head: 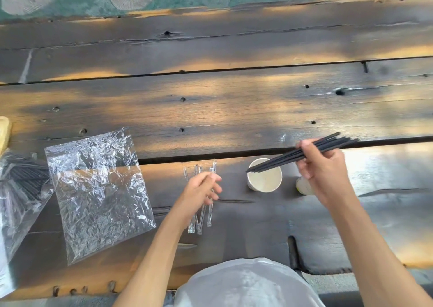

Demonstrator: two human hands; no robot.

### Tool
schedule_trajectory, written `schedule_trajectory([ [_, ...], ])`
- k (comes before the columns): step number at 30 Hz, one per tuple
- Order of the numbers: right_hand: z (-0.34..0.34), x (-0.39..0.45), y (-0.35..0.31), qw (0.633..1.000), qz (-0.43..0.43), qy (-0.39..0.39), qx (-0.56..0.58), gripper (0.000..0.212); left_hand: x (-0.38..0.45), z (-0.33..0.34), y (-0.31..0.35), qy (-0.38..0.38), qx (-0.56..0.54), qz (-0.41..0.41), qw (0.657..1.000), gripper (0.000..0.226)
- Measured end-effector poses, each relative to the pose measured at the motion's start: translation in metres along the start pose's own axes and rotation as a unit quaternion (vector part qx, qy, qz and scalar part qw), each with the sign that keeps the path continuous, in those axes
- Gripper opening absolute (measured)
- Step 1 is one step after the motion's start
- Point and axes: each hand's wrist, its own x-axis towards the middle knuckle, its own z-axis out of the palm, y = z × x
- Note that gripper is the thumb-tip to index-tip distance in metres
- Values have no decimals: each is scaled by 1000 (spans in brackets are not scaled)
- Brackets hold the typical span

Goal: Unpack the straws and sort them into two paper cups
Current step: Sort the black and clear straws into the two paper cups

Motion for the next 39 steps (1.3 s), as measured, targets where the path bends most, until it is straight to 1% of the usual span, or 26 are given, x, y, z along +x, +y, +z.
schedule_trajectory([
  [2,-17,3,-10,997,-41,42,-54,20,2,-9,-12,55,-22,-29,998,24],
  [4,-23,3,-13,988,-54,53,-135,18,4,-12,-23,98,-46,-62,992,22],
  [7,-14,4,3,973,-23,27,-227,19,9,-11,-37,136,-74,-98,983,19],
  [10,-2,8,29,961,26,-14,-274,19,10,-6,-48,150,-88,-112,978,19],
  [13,0,12,49,953,59,-17,-297,15,10,-2,-56,161,-106,-128,973,18],
  [16,1,11,49,961,68,0,-268,12,10,-4,-63,181,-115,-143,966,18],
  [18,0,10,38,968,59,5,-246,15,10,-7,-68,202,-110,-148,962,18],
  [20,1,6,24,974,35,12,-223,17,11,-8,-72,250,-77,-141,955,22],
  [21,3,4,16,976,15,25,-214,19,12,-7,-74,284,-36,-136,948,28],
  [23,11,-2,-3,975,-41,67,-209,19,15,-5,-77,351,75,-136,923,52],
  [24,16,-6,-12,972,-68,87,-205,17,17,-2,-78,363,128,-142,912,66],
  [25,24,-11,-21,971,-90,96,-198,16,20,3,-78,356,177,-152,905,78],
  [26,33,-15,-27,972,-106,89,-191,14,23,9,-78,338,225,-159,900,86],
  [27,44,-20,-31,974,-113,68,-185,13,25,16,-78,315,273,-162,894,88],
  [28,55,-25,-28,976,-111,35,-186,13,28,22,-78,295,312,-161,889,85],
  [31,90,-34,8,973,-63,-80,-208,19,37,34,-78,276,357,-159,878,64],
  [34,112,-36,69,948,33,-159,-272,16,41,32,-78,253,371,-149,881,31],
  [35,116,-36,87,940,71,-166,-290,17,41,29,-79,243,381,-142,881,21],
  [36,118,-35,103,931,108,-163,-309,19,41,27,-80,227,393,-133,881,16],
  [39,118,-31,140,894,172,-164,-381,25,39,21,-81,177,415,-118,885,20],
])
